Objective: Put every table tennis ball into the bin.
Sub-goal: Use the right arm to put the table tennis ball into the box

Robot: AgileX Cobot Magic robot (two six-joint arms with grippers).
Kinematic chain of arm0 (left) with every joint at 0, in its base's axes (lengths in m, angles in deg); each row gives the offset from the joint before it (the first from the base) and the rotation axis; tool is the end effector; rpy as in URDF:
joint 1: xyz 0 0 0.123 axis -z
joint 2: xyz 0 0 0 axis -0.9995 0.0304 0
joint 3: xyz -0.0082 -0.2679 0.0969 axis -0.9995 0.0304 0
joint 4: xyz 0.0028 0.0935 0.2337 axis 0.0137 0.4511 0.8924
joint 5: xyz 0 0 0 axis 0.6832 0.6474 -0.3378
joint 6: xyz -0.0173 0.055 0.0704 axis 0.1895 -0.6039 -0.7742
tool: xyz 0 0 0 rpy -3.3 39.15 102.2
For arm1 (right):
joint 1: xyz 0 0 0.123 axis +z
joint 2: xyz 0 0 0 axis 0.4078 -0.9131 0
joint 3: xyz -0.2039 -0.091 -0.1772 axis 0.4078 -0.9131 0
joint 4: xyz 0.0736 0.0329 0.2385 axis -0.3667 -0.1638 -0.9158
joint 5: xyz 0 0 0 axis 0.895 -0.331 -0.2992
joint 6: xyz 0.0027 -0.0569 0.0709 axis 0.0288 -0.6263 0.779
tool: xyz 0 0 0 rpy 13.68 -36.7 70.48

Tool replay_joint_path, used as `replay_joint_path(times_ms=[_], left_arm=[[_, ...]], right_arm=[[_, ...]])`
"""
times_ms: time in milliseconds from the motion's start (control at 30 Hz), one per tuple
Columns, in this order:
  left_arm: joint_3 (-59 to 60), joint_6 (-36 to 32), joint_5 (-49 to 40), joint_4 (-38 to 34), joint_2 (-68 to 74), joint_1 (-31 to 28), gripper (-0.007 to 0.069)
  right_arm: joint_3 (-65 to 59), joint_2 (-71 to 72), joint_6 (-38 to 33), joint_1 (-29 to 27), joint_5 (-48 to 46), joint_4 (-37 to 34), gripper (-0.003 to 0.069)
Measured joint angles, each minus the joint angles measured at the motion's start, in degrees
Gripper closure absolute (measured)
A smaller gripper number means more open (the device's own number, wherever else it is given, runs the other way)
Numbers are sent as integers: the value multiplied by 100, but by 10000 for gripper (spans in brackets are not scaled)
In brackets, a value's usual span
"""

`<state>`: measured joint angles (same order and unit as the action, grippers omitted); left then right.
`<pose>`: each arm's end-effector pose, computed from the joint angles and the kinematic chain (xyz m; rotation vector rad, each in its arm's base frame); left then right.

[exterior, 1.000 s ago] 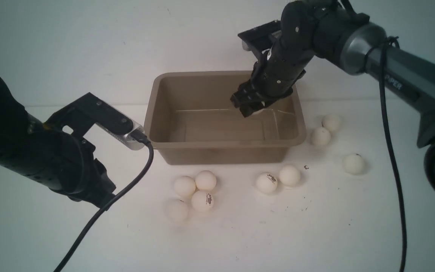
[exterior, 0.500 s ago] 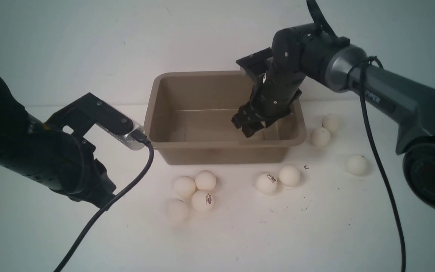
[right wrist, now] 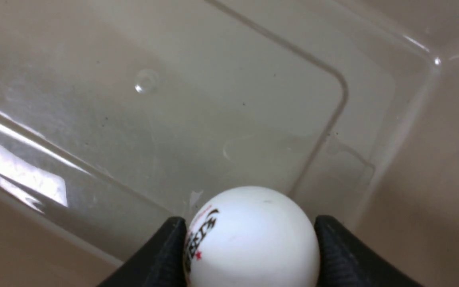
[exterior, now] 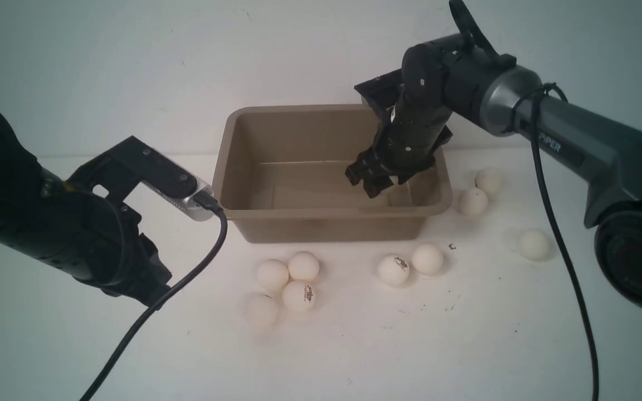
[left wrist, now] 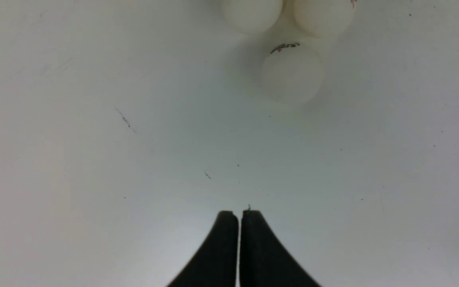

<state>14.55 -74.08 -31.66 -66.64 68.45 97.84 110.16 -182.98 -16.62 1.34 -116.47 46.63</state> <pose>0.2635 -0.0657 0.2625 0.8702 2.5452 -0.2342 0.4622 0.2220 0.1956 -0.7475 2.7230 0.1150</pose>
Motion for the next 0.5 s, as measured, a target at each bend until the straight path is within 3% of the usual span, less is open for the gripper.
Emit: replay_joint_path(times_ms=[233,500], left_arm=[[0,0,1,0,0,0,632],[0,0,-4,-10,0,0,632]], right_arm=[[0,-14,-224,0,-258,-368,280],[0,-21,-303,0,-412,-441,224]])
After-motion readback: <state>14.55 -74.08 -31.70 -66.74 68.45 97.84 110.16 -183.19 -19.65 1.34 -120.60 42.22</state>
